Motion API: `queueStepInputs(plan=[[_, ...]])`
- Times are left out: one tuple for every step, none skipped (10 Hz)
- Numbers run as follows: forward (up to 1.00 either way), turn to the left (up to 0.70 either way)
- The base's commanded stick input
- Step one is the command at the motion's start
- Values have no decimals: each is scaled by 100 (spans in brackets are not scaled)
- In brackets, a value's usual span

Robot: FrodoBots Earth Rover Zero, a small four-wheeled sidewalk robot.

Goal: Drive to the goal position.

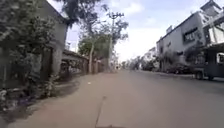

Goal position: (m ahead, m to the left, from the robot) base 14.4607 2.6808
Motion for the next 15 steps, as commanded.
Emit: queueStepInputs(plan=[[100, -30], [100, -34], [100, -34], [100, -21], [100, 4], [100, 6], [100, 6], [100, 6], [100, 6], [100, 6], [100, 6], [100, 6], [100, 6], [100, 6], [100, 6]])
